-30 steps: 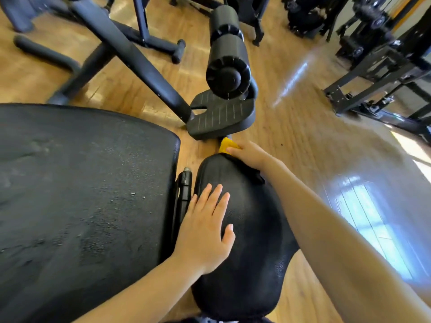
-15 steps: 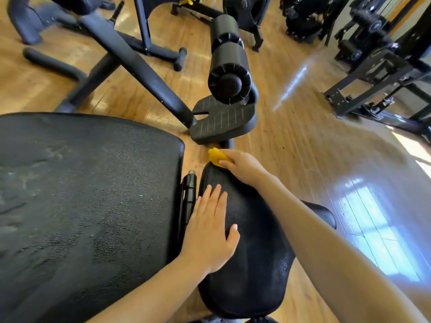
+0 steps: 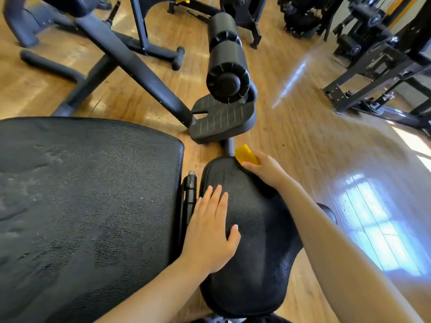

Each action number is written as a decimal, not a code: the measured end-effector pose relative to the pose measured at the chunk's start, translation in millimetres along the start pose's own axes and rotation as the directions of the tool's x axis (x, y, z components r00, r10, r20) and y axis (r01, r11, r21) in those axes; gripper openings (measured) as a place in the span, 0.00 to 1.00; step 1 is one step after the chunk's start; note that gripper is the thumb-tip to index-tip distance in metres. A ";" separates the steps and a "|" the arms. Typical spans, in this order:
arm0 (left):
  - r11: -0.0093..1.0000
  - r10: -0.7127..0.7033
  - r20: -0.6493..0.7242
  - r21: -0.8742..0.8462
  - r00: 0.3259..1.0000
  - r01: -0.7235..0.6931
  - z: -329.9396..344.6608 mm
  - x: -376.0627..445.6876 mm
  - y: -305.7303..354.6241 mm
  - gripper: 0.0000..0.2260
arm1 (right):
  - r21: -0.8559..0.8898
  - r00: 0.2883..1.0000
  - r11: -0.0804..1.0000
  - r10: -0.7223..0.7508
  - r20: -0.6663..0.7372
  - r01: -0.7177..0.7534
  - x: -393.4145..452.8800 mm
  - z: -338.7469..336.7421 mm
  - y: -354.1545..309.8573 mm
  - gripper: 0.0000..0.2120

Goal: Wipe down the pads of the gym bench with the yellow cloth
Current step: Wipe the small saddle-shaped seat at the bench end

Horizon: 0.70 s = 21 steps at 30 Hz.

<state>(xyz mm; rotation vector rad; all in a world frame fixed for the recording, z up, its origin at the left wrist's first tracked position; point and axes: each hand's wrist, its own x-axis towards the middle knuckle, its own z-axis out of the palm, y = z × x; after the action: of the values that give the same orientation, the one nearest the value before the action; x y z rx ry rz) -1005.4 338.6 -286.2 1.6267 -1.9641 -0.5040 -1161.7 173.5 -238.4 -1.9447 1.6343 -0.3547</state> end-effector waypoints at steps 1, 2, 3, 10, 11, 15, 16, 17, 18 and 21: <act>1.000 0.001 -0.001 0.005 1.000 -0.001 0.2 0.1 -0.1 0.31 | 0.009 1.000 1.000 0.003 -0.004 -0.002 -5.3 -4.0 3.8 0.15; 1.000 0.004 -0.002 0.011 1.000 -0.004 0.4 0.4 -0.2 0.31 | 0.012 1.000 1.000 0.015 -0.012 -0.015 -11.6 -8.2 9.1 0.13; 1.000 0.006 -0.004 0.013 1.000 -0.006 0.6 0.6 -0.3 0.31 | -0.007 0.999 0.999 0.044 -0.014 -0.044 -18.8 -13.4 15.9 0.09; 1.000 0.006 -0.027 -0.009 1.000 -0.006 3.3 1.0 -0.7 0.31 | -0.262 0.975 0.954 0.182 0.127 -0.144 -53.1 -42.1 40.7 0.16; 1.000 0.004 -0.034 -0.012 0.999 -0.004 3.3 1.3 -0.6 0.31 | -0.267 0.971 0.952 0.190 0.144 -0.147 -50.6 -41.9 37.2 0.17; 1.000 0.007 -0.035 -0.016 0.999 -0.008 4.0 1.1 -1.7 0.31 | -0.168 0.968 0.972 0.193 0.160 -0.166 -51.4 -39.3 27.0 0.16; 1.000 0.009 -0.034 -0.021 0.999 -0.010 4.0 1.0 -1.6 0.31 | -0.187 0.976 0.973 0.165 0.143 -0.137 -56.1 -41.6 29.8 0.14; 1.000 0.011 -0.031 -0.023 0.999 -0.011 4.0 0.7 -1.5 0.31 | -0.227 0.981 0.968 0.142 0.133 -0.109 -62.2 -45.5 35.6 0.11; 1.000 0.012 -0.028 -0.023 1.000 -0.013 4.1 0.6 -2.0 0.30 | -0.266 0.983 0.960 0.127 0.131 -0.089 -69.9 -51.0 40.9 0.08; 1.000 0.024 -0.024 -0.016 0.999 -0.024 4.2 0.6 -3.6 0.29 | -0.275 0.985 0.960 0.097 0.140 -0.056 -92.9 -69.7 58.6 0.12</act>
<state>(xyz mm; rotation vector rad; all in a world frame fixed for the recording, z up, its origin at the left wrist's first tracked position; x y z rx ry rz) -1005.2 337.1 -291.6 1.5899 -1.9550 -0.4883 -1267.3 240.1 -201.8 -2.0396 1.7234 0.0515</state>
